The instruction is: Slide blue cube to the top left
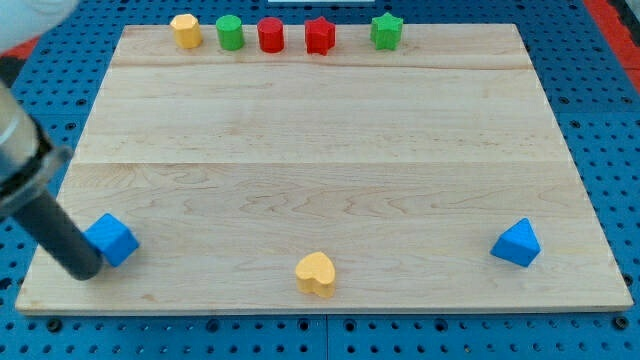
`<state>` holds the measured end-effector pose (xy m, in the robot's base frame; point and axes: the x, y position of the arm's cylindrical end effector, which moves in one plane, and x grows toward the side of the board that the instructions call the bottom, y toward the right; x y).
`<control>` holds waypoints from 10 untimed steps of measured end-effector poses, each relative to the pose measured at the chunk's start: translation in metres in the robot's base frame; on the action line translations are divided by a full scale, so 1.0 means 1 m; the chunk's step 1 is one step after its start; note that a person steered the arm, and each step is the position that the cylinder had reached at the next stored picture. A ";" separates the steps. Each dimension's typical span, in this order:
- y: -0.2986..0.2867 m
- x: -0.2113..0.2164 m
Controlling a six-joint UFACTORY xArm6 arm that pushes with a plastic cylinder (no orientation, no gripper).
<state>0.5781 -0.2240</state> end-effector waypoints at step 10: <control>0.062 -0.096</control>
<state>0.4824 -0.1619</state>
